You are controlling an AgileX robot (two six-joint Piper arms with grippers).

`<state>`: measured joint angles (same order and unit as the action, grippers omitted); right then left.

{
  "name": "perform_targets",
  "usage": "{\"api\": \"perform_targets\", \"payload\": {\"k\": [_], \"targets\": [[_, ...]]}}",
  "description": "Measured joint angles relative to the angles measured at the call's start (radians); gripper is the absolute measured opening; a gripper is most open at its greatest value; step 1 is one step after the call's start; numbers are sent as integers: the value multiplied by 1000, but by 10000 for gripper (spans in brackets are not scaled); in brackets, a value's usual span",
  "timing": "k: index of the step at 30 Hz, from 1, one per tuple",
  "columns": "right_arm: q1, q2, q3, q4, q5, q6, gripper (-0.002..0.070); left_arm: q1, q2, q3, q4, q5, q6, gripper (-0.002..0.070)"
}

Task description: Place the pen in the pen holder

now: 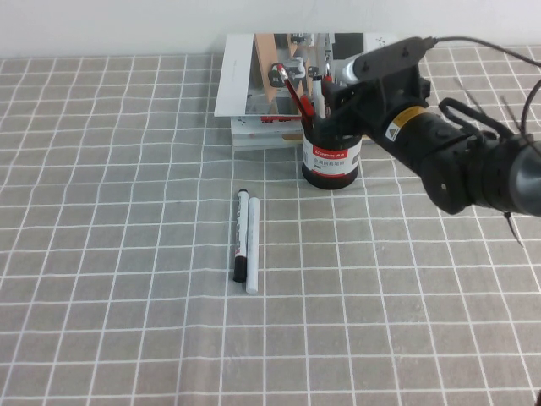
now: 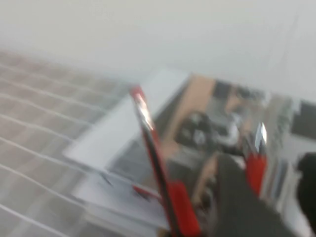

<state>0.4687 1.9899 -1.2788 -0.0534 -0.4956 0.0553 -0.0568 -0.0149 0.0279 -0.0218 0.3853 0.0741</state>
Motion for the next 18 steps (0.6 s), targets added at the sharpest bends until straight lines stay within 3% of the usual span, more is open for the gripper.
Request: {"api": "perform_targets", "payload": {"k": [3, 6, 11, 18], "targets": [[0, -69, 52, -83, -55, 73, 96, 0, 0, 0, 0, 0, 0, -3], [0, -180, 175, -115, -185, 114, 21, 0, 0, 0, 0, 0, 0, -3], [0, -436, 452, -100, -242, 149, -8, 0, 0, 0, 0, 0, 0, -3], [0, -853, 735, -164, -111, 157, -12, 0, 0, 0, 0, 0, 0, -3]]}}
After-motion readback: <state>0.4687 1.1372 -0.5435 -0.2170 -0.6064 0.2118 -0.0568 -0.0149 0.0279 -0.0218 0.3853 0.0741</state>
